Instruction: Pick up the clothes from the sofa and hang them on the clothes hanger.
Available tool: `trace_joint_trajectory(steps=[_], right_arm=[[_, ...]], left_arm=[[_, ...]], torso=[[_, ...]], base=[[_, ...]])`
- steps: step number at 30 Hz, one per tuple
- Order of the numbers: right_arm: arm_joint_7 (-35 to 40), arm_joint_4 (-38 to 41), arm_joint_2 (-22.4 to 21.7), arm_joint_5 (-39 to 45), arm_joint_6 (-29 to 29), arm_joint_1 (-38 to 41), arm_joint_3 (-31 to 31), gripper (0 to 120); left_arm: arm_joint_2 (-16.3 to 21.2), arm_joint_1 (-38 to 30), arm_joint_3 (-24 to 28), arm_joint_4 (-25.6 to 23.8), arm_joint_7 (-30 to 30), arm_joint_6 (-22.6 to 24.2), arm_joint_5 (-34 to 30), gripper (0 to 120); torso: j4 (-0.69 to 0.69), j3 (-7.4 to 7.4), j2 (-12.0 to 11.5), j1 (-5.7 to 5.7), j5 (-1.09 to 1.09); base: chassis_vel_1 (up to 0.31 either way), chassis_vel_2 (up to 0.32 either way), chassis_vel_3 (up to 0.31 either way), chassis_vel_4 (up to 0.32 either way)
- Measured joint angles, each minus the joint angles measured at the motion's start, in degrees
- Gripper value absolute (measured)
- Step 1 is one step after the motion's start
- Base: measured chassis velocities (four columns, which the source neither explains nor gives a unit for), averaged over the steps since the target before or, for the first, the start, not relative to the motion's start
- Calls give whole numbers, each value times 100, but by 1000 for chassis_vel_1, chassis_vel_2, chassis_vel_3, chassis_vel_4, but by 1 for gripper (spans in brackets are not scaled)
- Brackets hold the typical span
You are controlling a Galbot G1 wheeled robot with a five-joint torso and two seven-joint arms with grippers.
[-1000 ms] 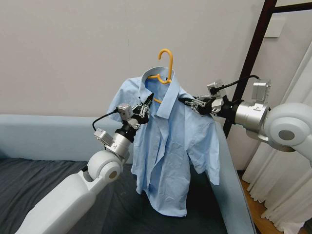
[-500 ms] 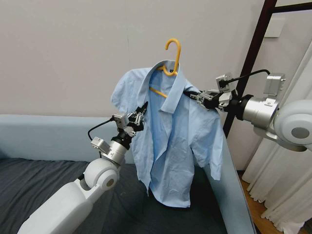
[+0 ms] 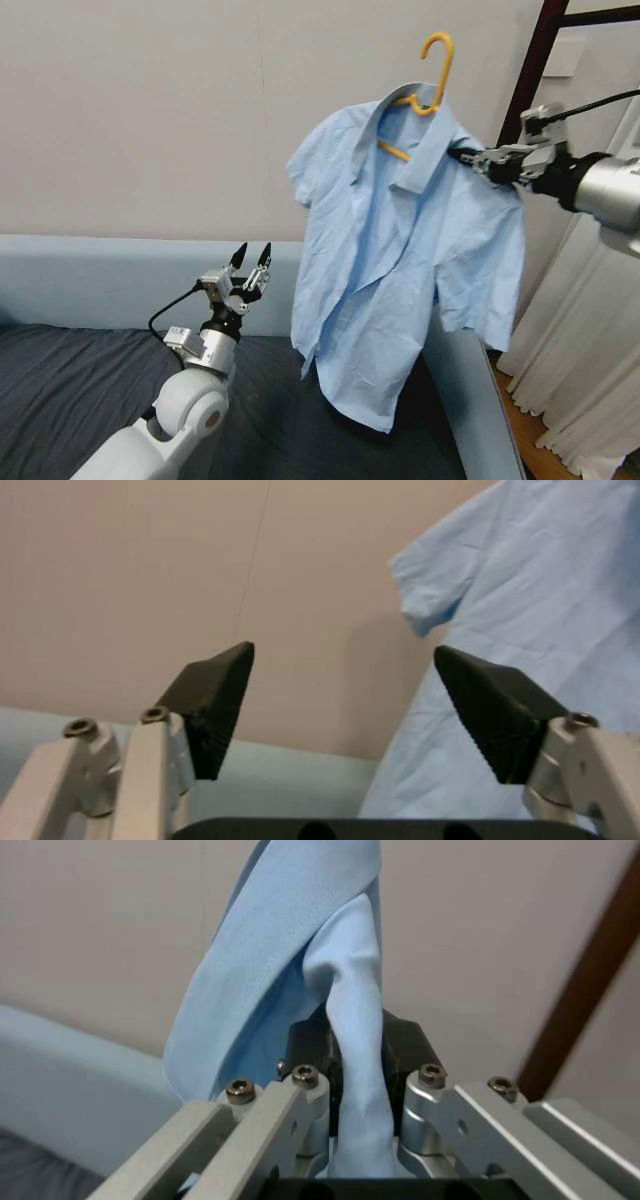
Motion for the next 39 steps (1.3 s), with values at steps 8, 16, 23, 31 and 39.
trace_joint_trajectory(steps=[8, 16, 23, 31, 39], right_arm=[[880, 114, -552, -205, -269, -350, 527, 8], [970, -191, -866, -769, -214, -392, 578, 8], [887, -497, -743, -1282, -149, -415, 490, 8], [1132, -1169, -201, -2207, -233, -566, 208, 8], [1387, -1891, 407, -2467, -261, -347, -148, 8]], left_arm=[[-90, 142, -57, -96, -106, -20, 101, 100], [-45, 75, -27, -161, -116, -15, 93, 100], [-33, 133, -74, -237, -115, -14, 93, 100], [12, 311, -175, -315, -140, -83, 147, 100], [9, 282, -188, -327, -142, -85, 141, 100]], torso=[[0, 0, 0, 0, 1], [-1, 1, 0, 0, 0], [2, 1, 0, 0, -1], [2, 2, 0, 0, 0], [0, 2, -1, 1, 0]], base=[[0, 0, 0, 0], [0, 0, 0, 0], [0, 0, 0, 0], [0, 0, 0, 0], [0, 0, 0, 0]])
